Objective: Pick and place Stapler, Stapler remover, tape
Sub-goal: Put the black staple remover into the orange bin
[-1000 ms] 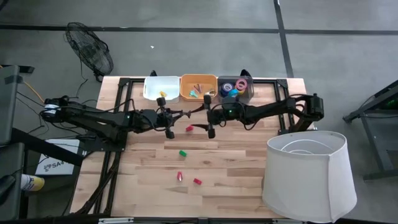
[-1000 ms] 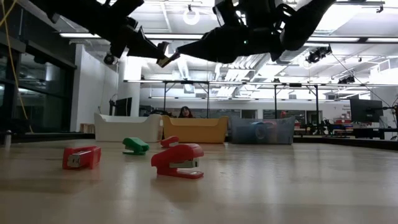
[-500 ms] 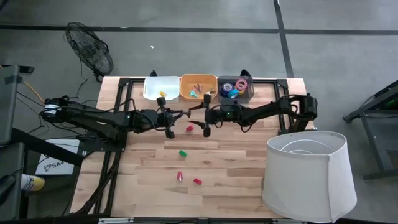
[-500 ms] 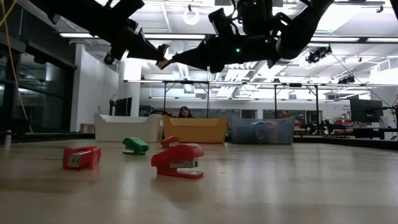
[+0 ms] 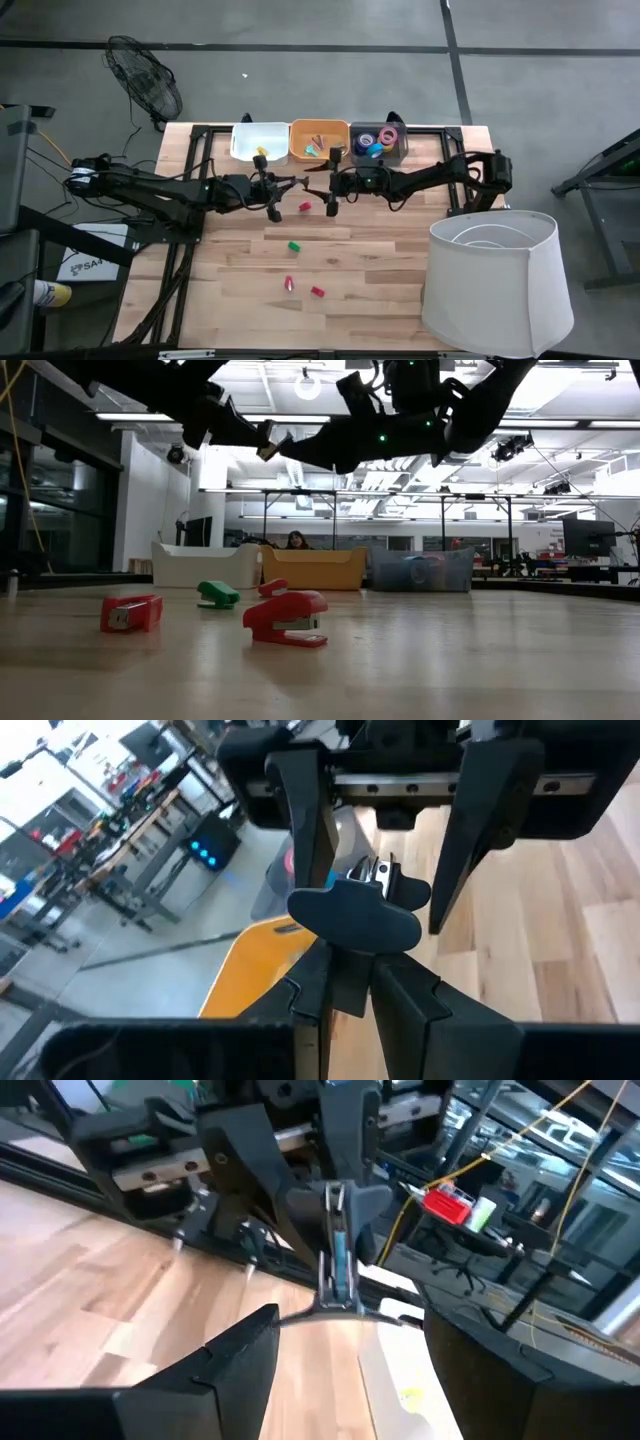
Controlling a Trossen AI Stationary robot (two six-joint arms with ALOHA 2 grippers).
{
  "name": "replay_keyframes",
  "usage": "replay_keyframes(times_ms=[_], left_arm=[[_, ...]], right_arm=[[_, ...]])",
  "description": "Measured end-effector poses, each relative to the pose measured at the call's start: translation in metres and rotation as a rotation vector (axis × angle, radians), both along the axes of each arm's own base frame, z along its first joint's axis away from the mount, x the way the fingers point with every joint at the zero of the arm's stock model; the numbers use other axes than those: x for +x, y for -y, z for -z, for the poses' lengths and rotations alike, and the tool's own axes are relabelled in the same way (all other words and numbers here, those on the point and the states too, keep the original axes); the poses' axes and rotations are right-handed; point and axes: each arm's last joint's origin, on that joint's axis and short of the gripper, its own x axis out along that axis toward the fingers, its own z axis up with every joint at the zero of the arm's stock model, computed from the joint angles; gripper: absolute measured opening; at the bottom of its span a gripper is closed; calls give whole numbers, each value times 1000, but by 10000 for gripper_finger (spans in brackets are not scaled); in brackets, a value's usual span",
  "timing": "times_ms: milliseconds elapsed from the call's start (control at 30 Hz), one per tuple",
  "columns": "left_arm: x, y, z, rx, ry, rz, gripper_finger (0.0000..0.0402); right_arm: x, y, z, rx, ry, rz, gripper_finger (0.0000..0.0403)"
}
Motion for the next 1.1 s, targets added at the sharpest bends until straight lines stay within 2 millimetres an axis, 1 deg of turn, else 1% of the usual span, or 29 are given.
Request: replay_keyframes(times_ms=[233,400,567,867,1100], left_arm=[[2,1,-5,9,48,42,49],[2,2,-7,7,64,80,49],[3,3,-10,38,88,122,49],[4,4,-11,40,92,134,49],[3,4,-10,40,87,133,49]], right_arm=[[0,-5,-7,-10,71,-113,236],[1,-11,-11,-17,106,-151,226],[1,-11,-10,8,100,-158,216],[1,-11,-11,17,110,-158,204],[1,-11,-12,23,114,-158,178]])
